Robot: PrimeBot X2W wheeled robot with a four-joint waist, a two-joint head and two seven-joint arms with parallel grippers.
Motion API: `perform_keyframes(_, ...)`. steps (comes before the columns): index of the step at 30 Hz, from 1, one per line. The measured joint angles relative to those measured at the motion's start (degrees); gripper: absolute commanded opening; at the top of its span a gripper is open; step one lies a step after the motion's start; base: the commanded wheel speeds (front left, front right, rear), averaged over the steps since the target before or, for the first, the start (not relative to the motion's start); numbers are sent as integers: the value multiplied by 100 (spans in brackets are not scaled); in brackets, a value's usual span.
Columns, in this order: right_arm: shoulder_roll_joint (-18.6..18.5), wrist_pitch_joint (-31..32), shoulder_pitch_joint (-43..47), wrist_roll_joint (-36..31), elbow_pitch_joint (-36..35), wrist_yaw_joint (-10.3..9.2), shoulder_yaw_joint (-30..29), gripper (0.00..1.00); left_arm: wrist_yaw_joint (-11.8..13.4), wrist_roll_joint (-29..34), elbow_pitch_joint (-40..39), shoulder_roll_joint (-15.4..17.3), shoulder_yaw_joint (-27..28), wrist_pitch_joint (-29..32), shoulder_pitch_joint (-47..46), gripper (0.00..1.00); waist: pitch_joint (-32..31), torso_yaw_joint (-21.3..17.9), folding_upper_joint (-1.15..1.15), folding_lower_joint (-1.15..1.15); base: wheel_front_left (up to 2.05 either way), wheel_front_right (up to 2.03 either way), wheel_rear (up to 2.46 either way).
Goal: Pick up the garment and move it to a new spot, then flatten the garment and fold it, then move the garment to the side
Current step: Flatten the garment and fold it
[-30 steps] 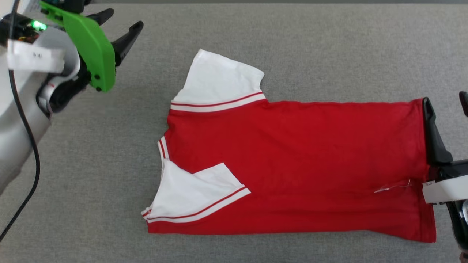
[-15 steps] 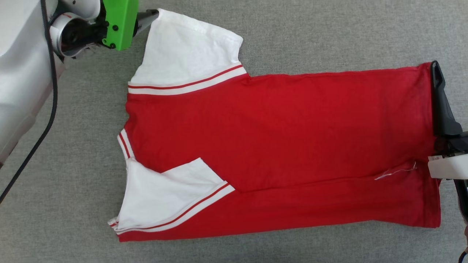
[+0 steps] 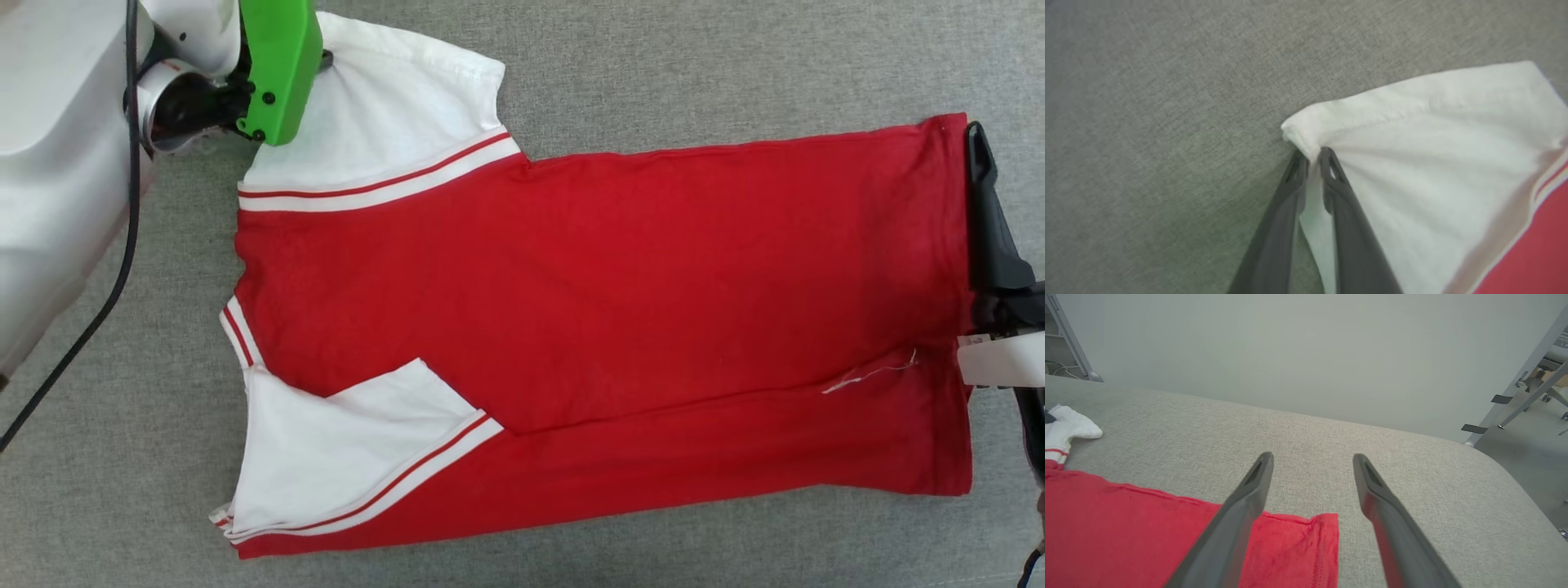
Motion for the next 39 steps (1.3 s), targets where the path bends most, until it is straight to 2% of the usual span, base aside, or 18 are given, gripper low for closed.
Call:
perform_keyframes(4,-144,9,-133,67,67,0,-146,100,0,185,-57,9,-135,-354,115,0,-143,7,0,0,0,0,0)
perform_keyframes(7,-465,197,-314,172,110,0,-224,100,0,455,-164,45,-242,-739,245,0,-289,33,0,0,0,0,0)
perform_keyframes(9,-775,548,-453,382,205,0,-172,100,0,543,-234,68,-281,-1032,342,0,-398,57,0,0,0,0,0)
perform_keyframes(10,-1026,845,-516,521,259,0,-63,100,0,578,-286,75,-293,-1179,389,0,-462,75,0,0,0,0,0)
perform_keyframes(11,-1482,1538,-644,940,371,0,160,100,0,734,-435,73,-309,-1430,470,0,-587,119,0,0,0,0,0)
perform_keyframes(14,-2050,2633,-806,1606,497,0,450,100,0,868,-604,46,-323,-1742,566,0,-738,203,0,0,0,0,0)
perform_keyframes(17,-2538,3621,-970,2142,634,0,697,100,0,933,-722,1,-334,-1990,641,0,-830,327,0,-1,0,0,0)
perform_keyframes(20,-2826,4459,-1176,2586,798,0,1003,100,0,1085,-800,-27,-342,-2123,664,0,-886,444,0,-1,0,0,0)
perform_keyframes(26,-2961,5386,-1761,2797,1394,0,1599,100,0,1165,-926,-99,-347,-2253,656,0,-857,638,0,-1,0,0,0)
perform_keyframes(34,-2647,5443,-2284,2672,2340,0,2347,100,0,1219,-978,-186,-355,-2426,523,0,-589,812,0,-1,0,0,0)
perform_keyframes(35,-2649,5339,-2371,2610,2636,-5,2582,100,0,1247,-969,-220,-356,-2477,509,0,-515,864,0,-1,0,0,0)
perform_keyframes(38,-2696,5215,-2387,2685,2758,-9,2772,100,0,1261,-935,-250,-358,-2543,510,0,-495,907,0,-1,0,0,0)
perform_keyframes(39,-2715,5141,-2395,2726,2777,-10,2825,73,0,1261,-920,-248,-359,-2574,512,0,-504,908,0,-1,0,0,0)
